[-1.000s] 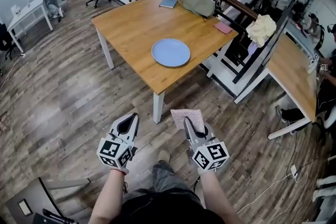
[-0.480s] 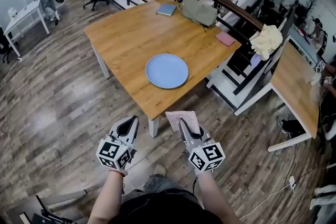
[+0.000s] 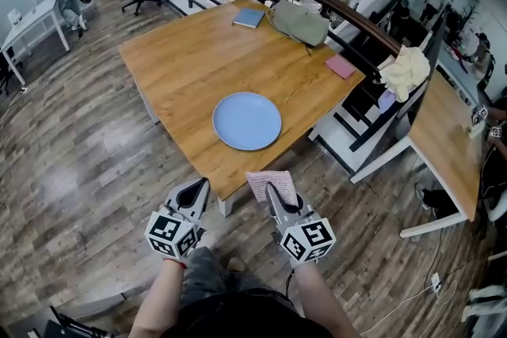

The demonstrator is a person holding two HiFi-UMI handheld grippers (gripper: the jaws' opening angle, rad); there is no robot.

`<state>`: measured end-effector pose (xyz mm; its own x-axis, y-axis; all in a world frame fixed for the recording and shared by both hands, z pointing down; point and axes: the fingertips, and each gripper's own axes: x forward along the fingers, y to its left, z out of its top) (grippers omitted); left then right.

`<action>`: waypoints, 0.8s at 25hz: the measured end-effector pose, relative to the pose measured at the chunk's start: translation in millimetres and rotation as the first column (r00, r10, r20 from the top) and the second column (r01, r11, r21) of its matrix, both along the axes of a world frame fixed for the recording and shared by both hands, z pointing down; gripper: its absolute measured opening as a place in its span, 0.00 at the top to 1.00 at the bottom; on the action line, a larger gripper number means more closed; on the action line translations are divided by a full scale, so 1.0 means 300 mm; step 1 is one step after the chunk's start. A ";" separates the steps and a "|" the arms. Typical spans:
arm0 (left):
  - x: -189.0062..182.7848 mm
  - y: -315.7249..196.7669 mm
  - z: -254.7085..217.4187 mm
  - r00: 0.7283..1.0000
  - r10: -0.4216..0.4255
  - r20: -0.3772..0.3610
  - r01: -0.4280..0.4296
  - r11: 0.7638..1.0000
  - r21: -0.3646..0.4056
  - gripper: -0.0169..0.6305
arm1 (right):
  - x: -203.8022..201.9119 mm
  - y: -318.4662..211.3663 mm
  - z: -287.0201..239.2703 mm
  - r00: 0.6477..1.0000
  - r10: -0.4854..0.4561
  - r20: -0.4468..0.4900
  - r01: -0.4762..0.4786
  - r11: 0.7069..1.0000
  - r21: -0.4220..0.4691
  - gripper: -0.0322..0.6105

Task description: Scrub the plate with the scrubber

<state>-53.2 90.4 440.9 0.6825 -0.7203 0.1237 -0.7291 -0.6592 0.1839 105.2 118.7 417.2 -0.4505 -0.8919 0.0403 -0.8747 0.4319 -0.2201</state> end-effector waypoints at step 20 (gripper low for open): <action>0.064 -0.557 0.074 0.988 0.151 0.028 -0.150 0.988 -0.043 0.98 | 0.009 -0.470 0.085 0.996 0.086 0.001 -0.086 0.994 -0.066 0.83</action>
